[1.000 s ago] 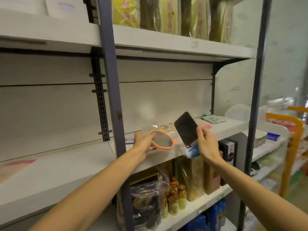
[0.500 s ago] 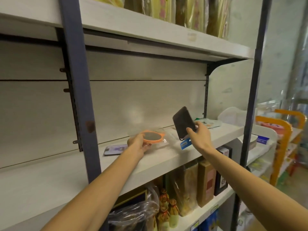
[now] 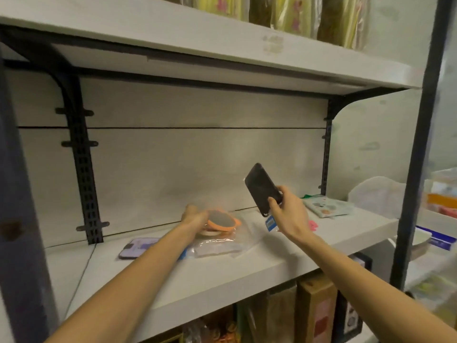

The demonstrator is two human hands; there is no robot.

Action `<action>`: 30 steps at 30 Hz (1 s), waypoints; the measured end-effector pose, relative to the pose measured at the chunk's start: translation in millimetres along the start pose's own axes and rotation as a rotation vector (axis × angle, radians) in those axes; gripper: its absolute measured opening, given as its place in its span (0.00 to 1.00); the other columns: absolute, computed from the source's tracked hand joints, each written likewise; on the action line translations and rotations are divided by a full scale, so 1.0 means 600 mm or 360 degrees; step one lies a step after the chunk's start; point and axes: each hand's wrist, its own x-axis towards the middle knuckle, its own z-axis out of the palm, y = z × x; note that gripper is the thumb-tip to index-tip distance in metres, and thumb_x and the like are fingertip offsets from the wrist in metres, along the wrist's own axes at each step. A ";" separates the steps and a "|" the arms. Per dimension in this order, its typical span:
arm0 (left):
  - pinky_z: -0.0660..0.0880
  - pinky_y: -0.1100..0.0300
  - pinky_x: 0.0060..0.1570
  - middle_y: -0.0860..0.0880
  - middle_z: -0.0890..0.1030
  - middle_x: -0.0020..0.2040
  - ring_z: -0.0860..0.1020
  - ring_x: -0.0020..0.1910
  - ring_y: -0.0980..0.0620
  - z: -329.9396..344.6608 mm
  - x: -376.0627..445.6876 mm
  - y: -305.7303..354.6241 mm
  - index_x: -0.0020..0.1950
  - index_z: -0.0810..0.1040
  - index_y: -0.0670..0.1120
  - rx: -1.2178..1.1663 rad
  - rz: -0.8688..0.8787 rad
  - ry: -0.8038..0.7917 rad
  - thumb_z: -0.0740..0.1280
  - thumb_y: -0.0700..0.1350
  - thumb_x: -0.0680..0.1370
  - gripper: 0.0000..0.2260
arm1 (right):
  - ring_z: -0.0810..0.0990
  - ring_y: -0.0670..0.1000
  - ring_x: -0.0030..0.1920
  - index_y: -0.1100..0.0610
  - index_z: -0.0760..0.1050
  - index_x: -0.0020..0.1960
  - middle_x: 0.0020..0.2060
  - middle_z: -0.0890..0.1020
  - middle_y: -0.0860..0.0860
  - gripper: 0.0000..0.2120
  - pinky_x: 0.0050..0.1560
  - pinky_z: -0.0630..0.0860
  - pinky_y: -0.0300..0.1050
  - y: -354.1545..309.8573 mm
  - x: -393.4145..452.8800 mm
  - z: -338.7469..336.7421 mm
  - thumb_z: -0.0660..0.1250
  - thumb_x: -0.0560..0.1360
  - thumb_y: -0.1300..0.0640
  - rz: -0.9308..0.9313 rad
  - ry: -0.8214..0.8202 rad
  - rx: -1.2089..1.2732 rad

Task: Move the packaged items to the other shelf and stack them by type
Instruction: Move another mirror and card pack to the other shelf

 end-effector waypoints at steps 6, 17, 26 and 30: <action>0.70 0.53 0.64 0.42 0.74 0.71 0.71 0.70 0.41 0.012 0.021 -0.015 0.74 0.67 0.43 0.0892 0.0392 0.0245 0.68 0.47 0.79 0.26 | 0.80 0.47 0.39 0.51 0.75 0.63 0.43 0.84 0.49 0.12 0.43 0.78 0.50 0.026 0.033 0.028 0.64 0.81 0.55 -0.0245 -0.0066 -0.0038; 0.71 0.49 0.64 0.45 0.73 0.72 0.72 0.69 0.43 -0.127 -0.056 -0.074 0.75 0.69 0.46 0.1114 0.0263 0.0815 0.66 0.49 0.79 0.24 | 0.82 0.62 0.45 0.49 0.78 0.58 0.44 0.84 0.55 0.12 0.43 0.77 0.53 -0.065 0.010 0.135 0.64 0.76 0.53 -0.0839 -0.0133 -0.0003; 0.71 0.48 0.66 0.41 0.70 0.75 0.72 0.71 0.38 -0.197 -0.112 -0.133 0.78 0.62 0.43 0.1292 -0.0097 0.0682 0.56 0.53 0.84 0.24 | 0.80 0.59 0.46 0.50 0.81 0.52 0.43 0.85 0.51 0.15 0.37 0.62 0.46 -0.169 -0.069 0.210 0.67 0.67 0.62 -0.1076 -0.0509 -0.0035; 0.67 0.47 0.68 0.45 0.70 0.76 0.70 0.73 0.41 -0.205 -0.120 -0.146 0.78 0.64 0.48 0.1335 -0.0046 0.0635 0.46 0.61 0.85 0.27 | 0.81 0.58 0.50 0.49 0.82 0.53 0.47 0.86 0.51 0.10 0.41 0.71 0.48 -0.179 -0.096 0.241 0.66 0.73 0.54 -0.1120 -0.0726 -0.0199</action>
